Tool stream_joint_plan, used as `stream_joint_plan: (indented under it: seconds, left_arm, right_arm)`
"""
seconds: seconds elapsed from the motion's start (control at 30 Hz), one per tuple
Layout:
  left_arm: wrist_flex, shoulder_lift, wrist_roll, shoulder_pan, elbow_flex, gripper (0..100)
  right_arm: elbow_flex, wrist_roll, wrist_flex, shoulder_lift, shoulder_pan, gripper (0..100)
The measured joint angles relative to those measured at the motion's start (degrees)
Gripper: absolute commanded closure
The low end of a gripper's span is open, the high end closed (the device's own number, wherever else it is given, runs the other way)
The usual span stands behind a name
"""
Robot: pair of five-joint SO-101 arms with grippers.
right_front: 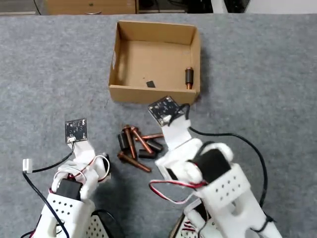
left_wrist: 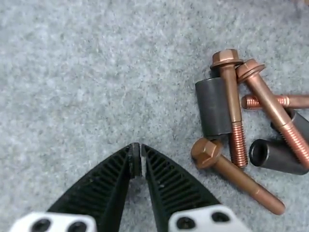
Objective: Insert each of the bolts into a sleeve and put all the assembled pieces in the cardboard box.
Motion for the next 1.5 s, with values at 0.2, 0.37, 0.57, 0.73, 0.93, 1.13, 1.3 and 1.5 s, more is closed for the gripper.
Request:
stream_joint_plan:
  seconds: [0.2,0.37,0.57,0.73,0.93,1.13,1.3,1.5]
  left_arm:
    - [0.0,0.0,0.0,0.0,0.0,98]
    - [0.0,0.0,0.0,0.0,0.1,98]
    - [0.0,0.0,0.0,0.0,0.1,98]
    - [0.0,0.0,0.0,0.0,0.1,98]
    - [0.0,0.0,0.0,0.0,0.1,98]
    - [0.0,0.0,0.0,0.0,0.1,98]
    - [0.0,0.0,0.0,0.0,0.1,98]
    - [0.0,0.0,0.0,0.0,0.1,98]
  right_arm:
    - [4.3,0.0,-6.9,6.1,3.7,82.9]
    - [6.9,3.7,-13.8,13.5,9.4,82.9]
    - [6.9,5.2,-19.6,24.3,10.3,82.9]
    - [6.9,5.2,-24.2,32.5,10.3,82.9]
    - [6.6,5.2,-25.3,39.1,7.1,91.2]
    - [2.2,5.3,-25.2,46.3,6.5,98.2]
    - [-2.2,5.4,-25.1,54.2,6.4,98.0]
    - [-7.2,5.5,-24.9,62.7,6.4,98.1]
